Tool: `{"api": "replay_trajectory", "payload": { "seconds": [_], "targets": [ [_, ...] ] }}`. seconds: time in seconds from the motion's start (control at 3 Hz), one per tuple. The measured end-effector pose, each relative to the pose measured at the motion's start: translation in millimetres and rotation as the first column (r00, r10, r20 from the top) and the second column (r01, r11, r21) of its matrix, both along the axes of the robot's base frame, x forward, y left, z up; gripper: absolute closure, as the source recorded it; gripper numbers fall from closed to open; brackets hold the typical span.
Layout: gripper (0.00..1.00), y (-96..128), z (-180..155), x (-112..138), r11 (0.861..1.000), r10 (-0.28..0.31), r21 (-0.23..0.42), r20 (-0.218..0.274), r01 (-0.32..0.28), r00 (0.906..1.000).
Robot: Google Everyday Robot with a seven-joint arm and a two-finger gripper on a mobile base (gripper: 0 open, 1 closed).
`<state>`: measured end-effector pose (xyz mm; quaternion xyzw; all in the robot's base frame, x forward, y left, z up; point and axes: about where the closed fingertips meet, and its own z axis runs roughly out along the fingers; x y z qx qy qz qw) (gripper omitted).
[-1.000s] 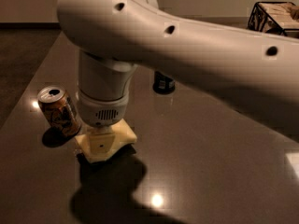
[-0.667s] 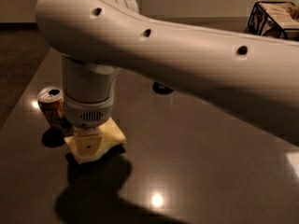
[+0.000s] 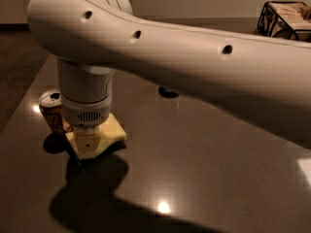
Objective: Move sponge near orange can
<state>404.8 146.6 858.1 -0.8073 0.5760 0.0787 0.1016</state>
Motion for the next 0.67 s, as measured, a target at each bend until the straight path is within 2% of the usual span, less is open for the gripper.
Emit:
{"api": "replay_trajectory", "payload": {
  "seconds": [0.33,0.67],
  "targets": [
    [0.12,-13.8,0.6,16.2,0.999,-0.034,-0.019,0.015,0.034,0.9993],
    [0.0,-15.5,2.2,17.5,0.999,-0.038,-0.02,0.021,0.038,0.9991]
  ]
}}
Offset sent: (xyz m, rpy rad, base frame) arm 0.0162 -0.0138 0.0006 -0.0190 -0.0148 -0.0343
